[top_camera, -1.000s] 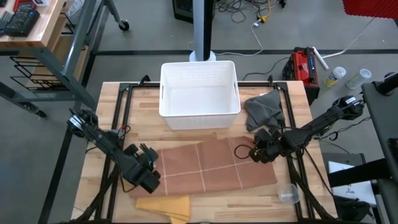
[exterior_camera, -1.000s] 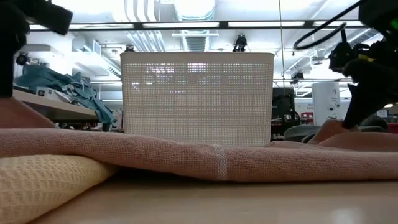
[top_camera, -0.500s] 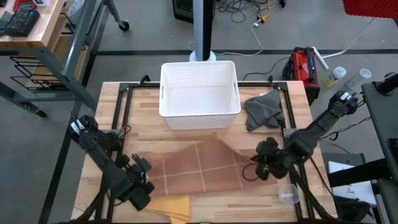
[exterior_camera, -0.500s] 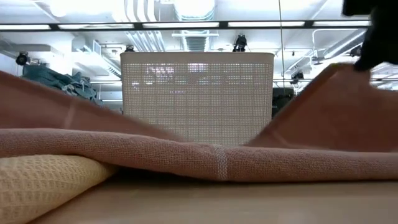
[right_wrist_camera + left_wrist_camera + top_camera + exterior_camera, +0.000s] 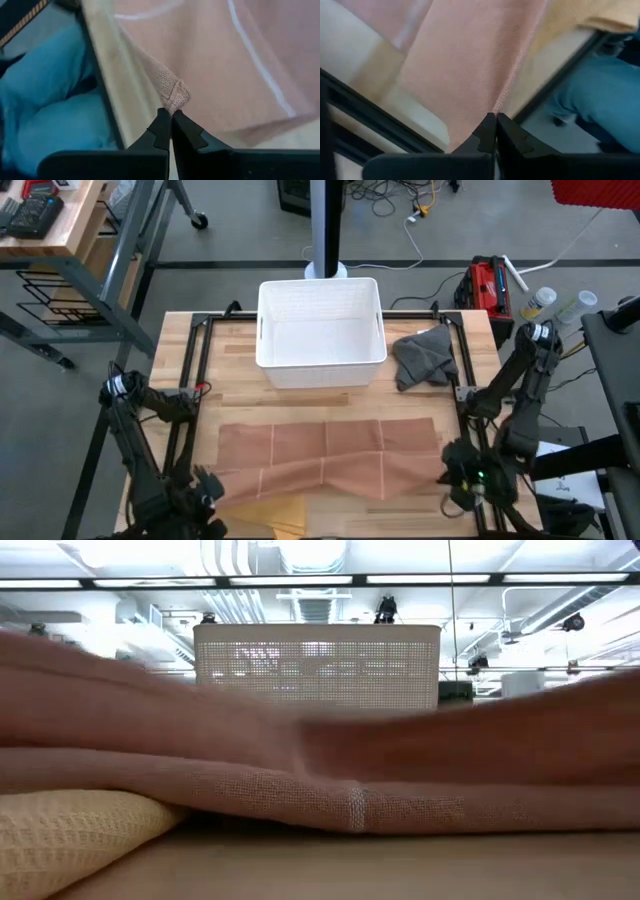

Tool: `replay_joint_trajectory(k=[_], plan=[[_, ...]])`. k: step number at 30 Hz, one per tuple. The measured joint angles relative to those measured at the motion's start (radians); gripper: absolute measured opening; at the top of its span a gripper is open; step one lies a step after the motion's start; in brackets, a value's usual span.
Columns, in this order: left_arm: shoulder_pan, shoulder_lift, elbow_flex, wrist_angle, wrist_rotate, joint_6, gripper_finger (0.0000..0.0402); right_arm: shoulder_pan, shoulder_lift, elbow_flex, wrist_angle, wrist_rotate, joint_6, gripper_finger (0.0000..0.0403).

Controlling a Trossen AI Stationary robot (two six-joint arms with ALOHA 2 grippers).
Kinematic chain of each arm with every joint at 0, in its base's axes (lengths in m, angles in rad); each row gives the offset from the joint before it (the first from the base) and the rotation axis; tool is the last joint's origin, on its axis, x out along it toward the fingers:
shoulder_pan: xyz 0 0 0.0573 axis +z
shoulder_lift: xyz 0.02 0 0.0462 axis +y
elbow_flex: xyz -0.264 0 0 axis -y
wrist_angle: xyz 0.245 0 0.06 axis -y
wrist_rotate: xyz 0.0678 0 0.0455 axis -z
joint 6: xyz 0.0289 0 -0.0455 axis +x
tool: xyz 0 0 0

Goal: Fold towel
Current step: Fold the brown squared towel

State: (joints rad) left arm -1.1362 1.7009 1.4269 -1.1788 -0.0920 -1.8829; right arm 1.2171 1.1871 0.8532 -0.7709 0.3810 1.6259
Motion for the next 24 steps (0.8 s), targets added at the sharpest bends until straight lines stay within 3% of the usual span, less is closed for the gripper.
replay_joint_trajectory(k=[5, 11, 15, 19, 24], plan=[[-0.032, 0.034, 0.020, 0.127, 0.000, -0.039, 0.0000, 0.106, 0.118, 0.135, 0.009, 0.003, 0.040, 0.0000], [-0.036, 0.122, 0.122, 0.178, -0.003, -0.042, 0.0000, 0.118, 0.295, 0.341, -0.121, 0.028, 0.038, 0.0000], [-0.036, 0.177, 0.177, 0.056, 0.030, -0.046, 0.0000, 0.073, 0.410, 0.429, -0.371, -0.002, 0.193, 0.0000], [-0.047, 0.201, 0.202, -0.179, 0.062, -0.109, 0.0000, 0.051, 0.504, 0.457, -0.643, -0.164, 0.356, 0.0000], [-0.039, 0.201, 0.149, -0.354, -0.038, -0.126, 0.0000, 0.014, 0.557, 0.448, -0.798, -0.202, 0.377, 0.0000]])
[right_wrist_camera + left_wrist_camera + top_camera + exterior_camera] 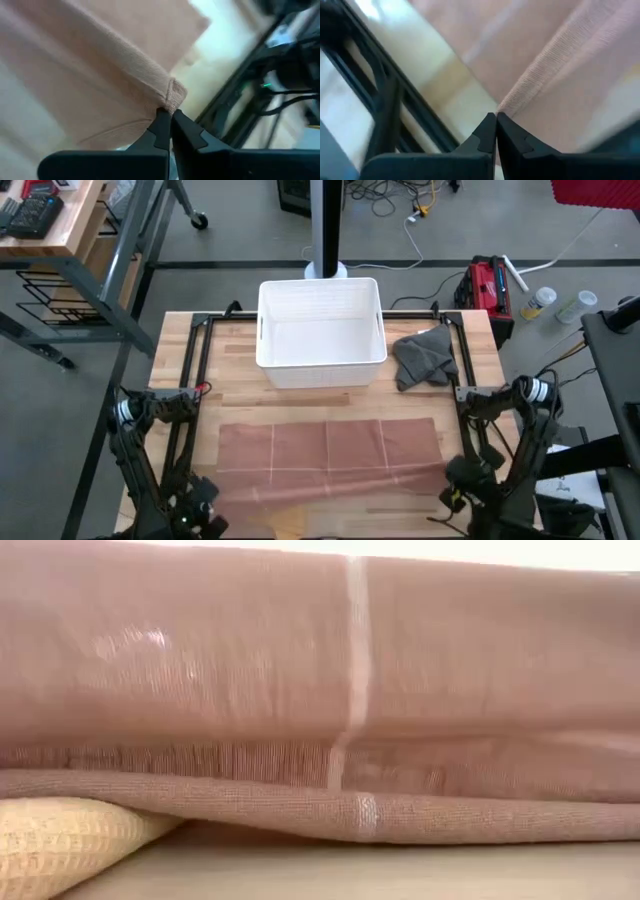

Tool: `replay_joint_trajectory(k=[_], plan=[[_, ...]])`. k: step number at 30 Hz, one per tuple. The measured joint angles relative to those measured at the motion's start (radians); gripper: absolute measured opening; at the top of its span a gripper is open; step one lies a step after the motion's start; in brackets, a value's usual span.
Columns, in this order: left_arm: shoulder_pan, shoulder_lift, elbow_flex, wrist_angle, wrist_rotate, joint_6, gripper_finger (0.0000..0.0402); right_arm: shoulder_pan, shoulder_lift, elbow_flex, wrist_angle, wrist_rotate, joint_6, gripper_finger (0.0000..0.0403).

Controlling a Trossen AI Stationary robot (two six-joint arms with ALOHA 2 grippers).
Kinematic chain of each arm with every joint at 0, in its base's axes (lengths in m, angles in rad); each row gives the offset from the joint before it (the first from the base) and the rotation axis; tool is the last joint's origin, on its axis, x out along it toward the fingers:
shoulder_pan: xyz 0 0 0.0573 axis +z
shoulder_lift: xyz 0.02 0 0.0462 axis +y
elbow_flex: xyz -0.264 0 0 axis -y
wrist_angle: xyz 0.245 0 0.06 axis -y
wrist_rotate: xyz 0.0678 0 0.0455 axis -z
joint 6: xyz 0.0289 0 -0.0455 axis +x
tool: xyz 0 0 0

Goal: Fold towel
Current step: Fold the brown squared towel

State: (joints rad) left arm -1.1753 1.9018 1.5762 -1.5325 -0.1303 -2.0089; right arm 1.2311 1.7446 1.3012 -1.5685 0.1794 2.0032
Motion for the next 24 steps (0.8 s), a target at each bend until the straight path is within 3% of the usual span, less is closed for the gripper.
replay_joint_trajectory(k=[3, 13, 24], plan=[[0.023, -0.003, -0.042, -0.015, -0.087, 0.071, 0.0000, -0.033, 0.005, -0.004, 0.006, 0.027, -0.040, 0.0000], [0.186, -0.023, -0.231, -0.038, -0.114, 0.332, 0.0000, -0.195, 0.006, -0.049, -0.002, 0.053, -0.214, 0.0000], [0.227, -0.040, -0.479, 0.004, -0.117, 0.277, 0.0000, -0.337, 0.006, -0.215, 0.016, 0.064, -0.223, 0.0000]])
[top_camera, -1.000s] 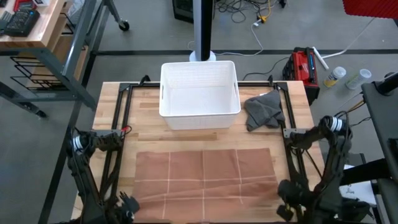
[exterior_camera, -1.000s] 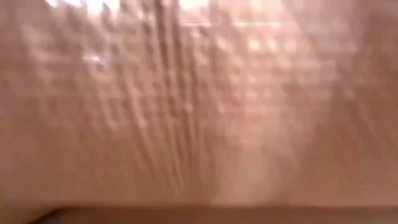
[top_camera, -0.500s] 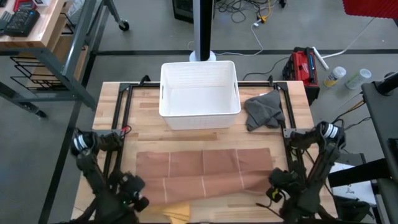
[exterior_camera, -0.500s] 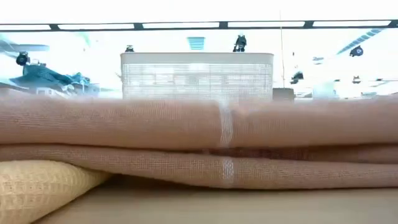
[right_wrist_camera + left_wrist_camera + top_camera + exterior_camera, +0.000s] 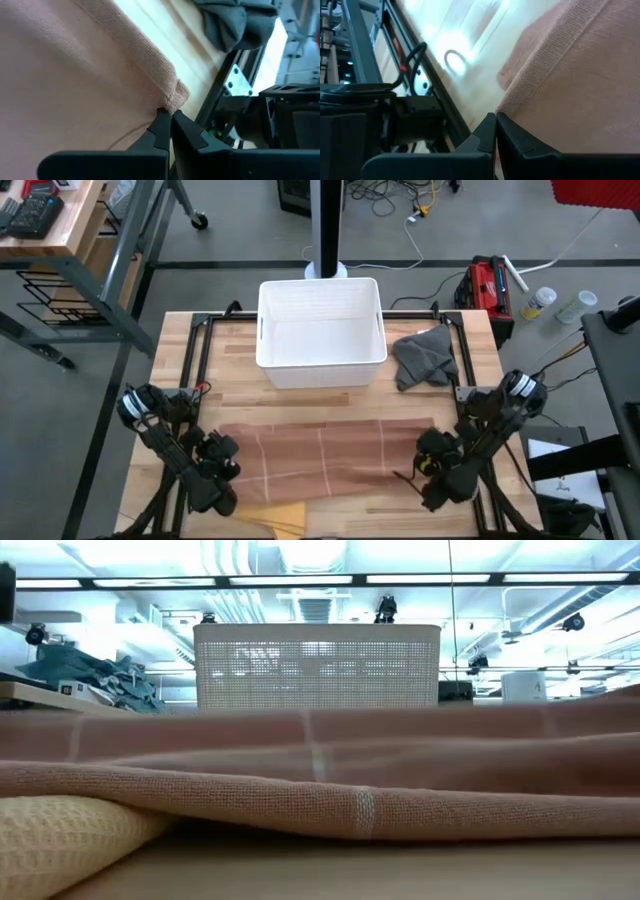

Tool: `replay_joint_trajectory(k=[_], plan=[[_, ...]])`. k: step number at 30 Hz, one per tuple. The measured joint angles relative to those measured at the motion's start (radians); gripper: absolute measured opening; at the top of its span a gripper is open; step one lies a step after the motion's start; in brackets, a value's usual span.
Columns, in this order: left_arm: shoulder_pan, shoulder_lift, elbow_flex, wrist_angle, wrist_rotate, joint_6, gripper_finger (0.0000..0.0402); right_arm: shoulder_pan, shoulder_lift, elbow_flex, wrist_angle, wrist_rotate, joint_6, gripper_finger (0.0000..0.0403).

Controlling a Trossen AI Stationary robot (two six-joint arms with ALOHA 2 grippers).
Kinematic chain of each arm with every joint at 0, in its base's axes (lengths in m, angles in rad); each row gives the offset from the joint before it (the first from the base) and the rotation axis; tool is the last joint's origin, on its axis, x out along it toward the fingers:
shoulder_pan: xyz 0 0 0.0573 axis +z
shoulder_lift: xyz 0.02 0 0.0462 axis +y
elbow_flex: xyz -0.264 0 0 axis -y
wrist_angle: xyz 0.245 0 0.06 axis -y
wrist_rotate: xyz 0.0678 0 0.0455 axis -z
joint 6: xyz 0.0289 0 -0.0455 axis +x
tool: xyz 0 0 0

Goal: Fold towel
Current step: Fold the brown squared towel

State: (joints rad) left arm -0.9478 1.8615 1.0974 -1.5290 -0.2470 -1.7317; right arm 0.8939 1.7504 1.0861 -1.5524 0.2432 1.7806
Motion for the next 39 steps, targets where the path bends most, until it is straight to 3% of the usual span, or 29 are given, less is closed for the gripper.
replay_joint_trajectory(k=[5, 14, 20, 27, 30, 34, 37, 39], plan=[[0.002, -0.002, -0.020, 0.034, -0.013, 0.020, 0.0000, -0.081, 0.000, -0.070, 0.042, 0.000, -0.075, 0.0000], [0.019, -0.002, -0.021, 0.036, -0.130, -0.009, 0.0001, -0.186, -0.001, -0.146, 0.168, 0.051, -0.209, 0.0004], [0.025, -0.003, -0.032, 0.035, -0.130, -0.026, 0.0031, -0.211, -0.003, -0.141, 0.077, 0.050, -0.205, 0.0057], [0.025, -0.003, -0.115, 0.033, -0.129, -0.165, 0.0056, -0.214, -0.009, -0.098, -0.019, 0.050, -0.197, 0.0128], [0.025, -0.003, -0.146, 0.078, -0.129, -0.214, 0.0063, -0.214, -0.018, -0.082, -0.016, 0.136, -0.202, 0.0150], [0.025, -0.003, -0.183, 0.185, -0.129, -0.252, 0.0070, -0.214, -0.022, -0.041, 0.025, 0.333, -0.218, 0.0167], [0.028, -0.003, -0.198, 0.273, -0.124, -0.254, 0.0073, -0.222, -0.033, -0.013, 0.171, 0.481, -0.320, 0.0166], [0.034, -0.003, -0.189, 0.279, -0.072, -0.273, 0.0072, -0.232, -0.042, -0.003, 0.304, 0.520, -0.449, 0.0159]])
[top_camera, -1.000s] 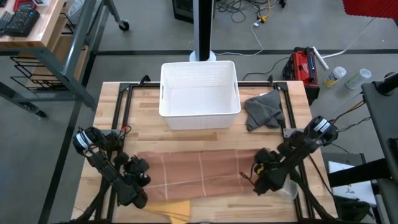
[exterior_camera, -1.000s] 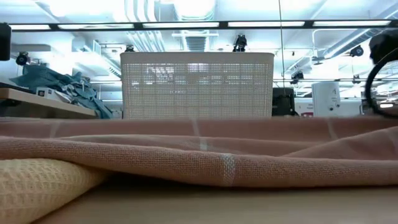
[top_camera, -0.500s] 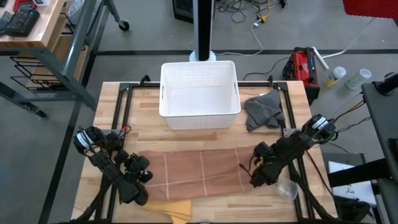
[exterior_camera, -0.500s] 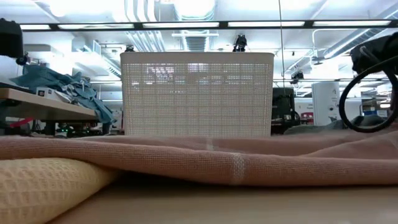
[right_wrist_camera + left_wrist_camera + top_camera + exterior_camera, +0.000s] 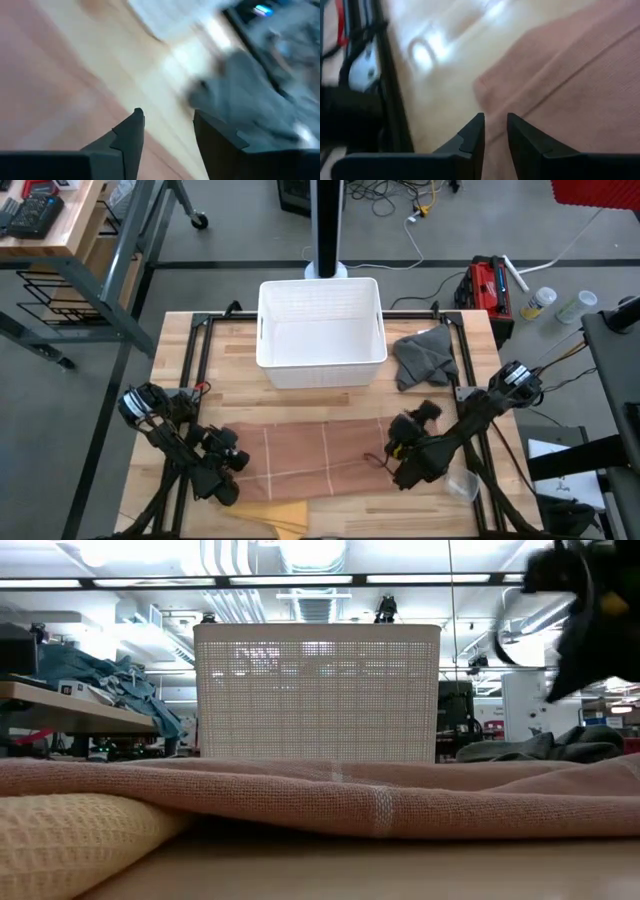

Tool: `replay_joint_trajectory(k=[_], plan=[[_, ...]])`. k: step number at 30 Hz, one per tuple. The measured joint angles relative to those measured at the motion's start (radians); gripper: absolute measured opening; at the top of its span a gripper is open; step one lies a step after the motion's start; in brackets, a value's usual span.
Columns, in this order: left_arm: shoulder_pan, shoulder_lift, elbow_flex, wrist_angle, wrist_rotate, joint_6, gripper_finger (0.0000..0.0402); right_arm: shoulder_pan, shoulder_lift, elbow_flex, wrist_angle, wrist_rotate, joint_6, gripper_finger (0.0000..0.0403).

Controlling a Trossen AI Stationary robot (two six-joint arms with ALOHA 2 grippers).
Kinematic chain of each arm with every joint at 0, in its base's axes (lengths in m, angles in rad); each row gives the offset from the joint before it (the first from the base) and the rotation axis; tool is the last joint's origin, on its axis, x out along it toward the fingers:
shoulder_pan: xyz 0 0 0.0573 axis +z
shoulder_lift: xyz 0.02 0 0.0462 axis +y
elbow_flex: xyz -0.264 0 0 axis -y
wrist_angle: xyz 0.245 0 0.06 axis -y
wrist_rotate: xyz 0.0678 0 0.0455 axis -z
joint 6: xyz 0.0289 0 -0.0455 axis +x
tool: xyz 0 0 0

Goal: Fold towel
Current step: Fold the brown squared towel

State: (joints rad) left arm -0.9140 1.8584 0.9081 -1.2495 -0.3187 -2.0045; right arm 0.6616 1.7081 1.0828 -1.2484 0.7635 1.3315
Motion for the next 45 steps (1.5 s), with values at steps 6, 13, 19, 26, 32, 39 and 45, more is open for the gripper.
replay_joint_trajectory(k=[6, 13, 19, 26, 32, 39, 45], plan=[[0.027, -0.042, 0.097, -0.082, 0.072, 0.051, 0.0059, -0.032, -0.024, 0.003, 0.181, -0.003, -0.263, 0.0128], [0.058, -0.129, 0.254, -0.094, -0.313, 0.065, 0.0038, -0.048, -0.070, -0.037, 0.165, -0.060, -0.323, 0.0099], [0.088, -0.110, 0.334, 0.070, -0.622, 0.257, 0.0037, -0.076, -0.129, -0.101, 0.174, -0.123, -0.356, 0.0071], [0.242, -0.073, 0.304, 0.465, -0.625, 0.655, 0.0038, -0.080, -0.302, -0.251, 0.314, -0.211, -0.459, 0.0040], [0.433, -0.053, 0.251, 0.864, -0.394, 1.024, 0.0037, -0.080, -0.495, -0.368, 0.419, -0.275, -0.451, 0.0034], [0.522, 0.021, 0.166, 0.863, -0.136, 0.924, 0.0036, -0.079, -0.582, -0.382, 0.425, -0.367, -0.418, 0.0028], [0.487, 0.024, 0.105, 0.812, -0.126, 0.704, 0.0036, -0.045, -0.529, -0.383, 0.447, -0.659, -0.434, 0.0014]])
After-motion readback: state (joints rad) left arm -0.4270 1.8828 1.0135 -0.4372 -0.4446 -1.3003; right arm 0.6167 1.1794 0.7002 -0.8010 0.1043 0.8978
